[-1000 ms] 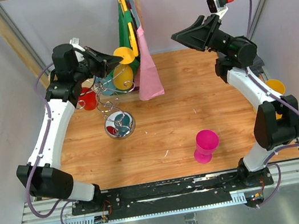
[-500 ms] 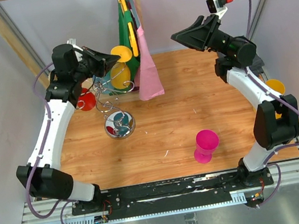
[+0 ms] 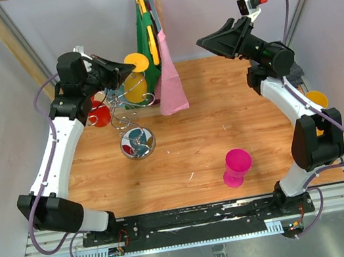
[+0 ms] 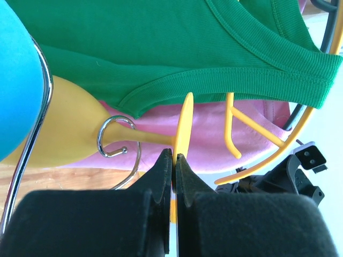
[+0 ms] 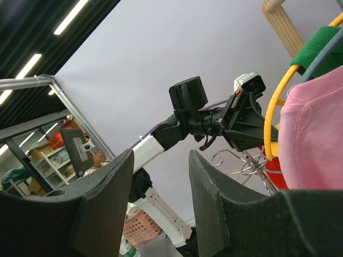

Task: Place the wine glass upside down on the wine glass rack

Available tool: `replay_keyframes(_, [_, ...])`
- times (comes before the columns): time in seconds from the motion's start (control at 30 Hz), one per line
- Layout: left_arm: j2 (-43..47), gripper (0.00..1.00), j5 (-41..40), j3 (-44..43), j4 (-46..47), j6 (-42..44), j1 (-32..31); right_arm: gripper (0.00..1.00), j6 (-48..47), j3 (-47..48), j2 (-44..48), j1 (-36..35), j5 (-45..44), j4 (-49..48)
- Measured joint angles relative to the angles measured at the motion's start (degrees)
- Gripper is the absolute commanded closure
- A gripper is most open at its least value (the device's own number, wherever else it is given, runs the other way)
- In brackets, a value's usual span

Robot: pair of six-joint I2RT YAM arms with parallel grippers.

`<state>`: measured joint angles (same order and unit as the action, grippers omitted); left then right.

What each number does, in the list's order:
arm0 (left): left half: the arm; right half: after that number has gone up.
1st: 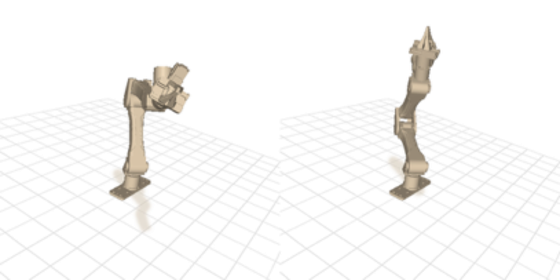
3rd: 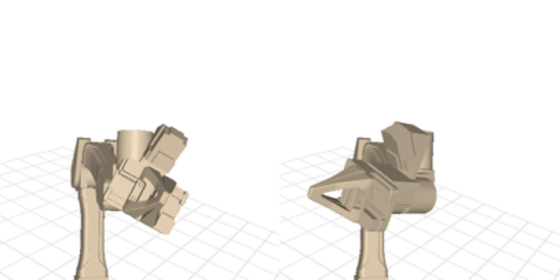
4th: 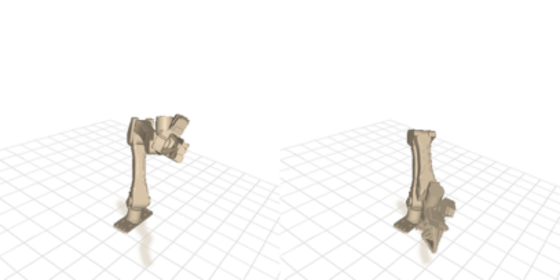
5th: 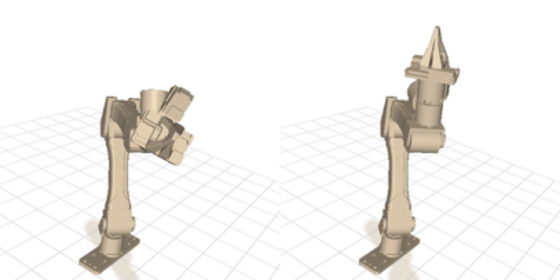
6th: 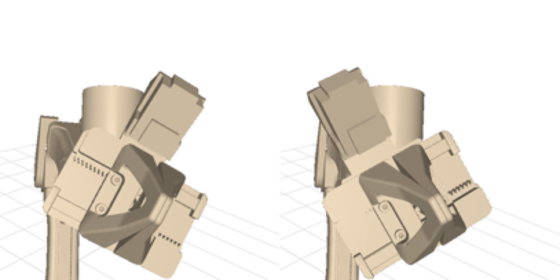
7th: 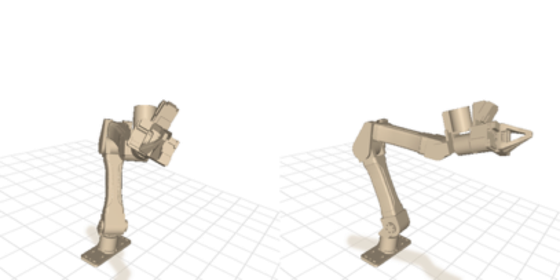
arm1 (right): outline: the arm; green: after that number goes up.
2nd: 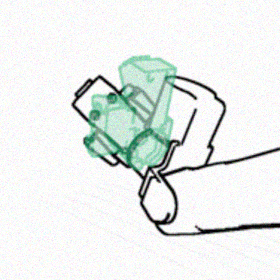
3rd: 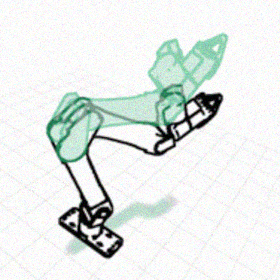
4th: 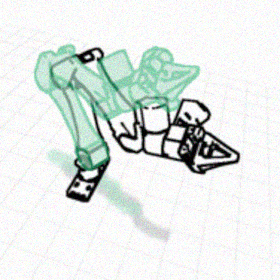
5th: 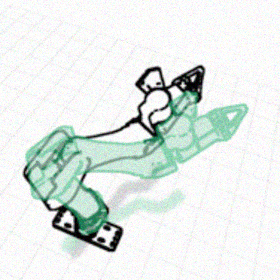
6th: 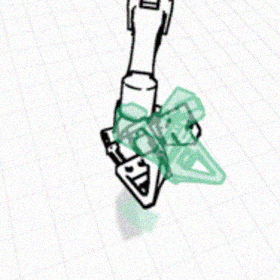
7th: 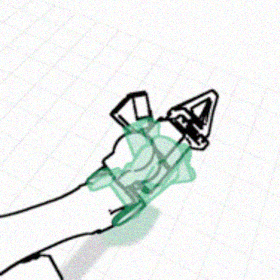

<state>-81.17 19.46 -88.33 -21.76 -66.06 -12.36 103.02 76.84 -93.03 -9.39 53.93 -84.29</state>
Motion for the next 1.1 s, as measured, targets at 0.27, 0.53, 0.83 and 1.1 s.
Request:
replay_keyframes(0.27, [0.3,0.84,-0.1,0.1,-0.3,0.0,0.2,0.53,0.0,0.0,0.0,0.0,0.0,0.0])
replay_keyframes(0.53, [0.7,0.8,-0.2,0.1,-0.9,0.2,0.2,0.53,0.0,0.0,0.0,0.0,0.0,0.0])
replay_keyframes(0.83, [1.2,0.72,-0.6,0.2,-2.6,1.4,0.2,0.53,0.0,0.0,0.0,0.0,0.0,0.0])
replay_keyframes(1.1, [2.8,0.6,-1.0,0.7,-2.8,2.1,0.2,0.53,0.0,0.0,0.0,0.0,0.0,0.0])
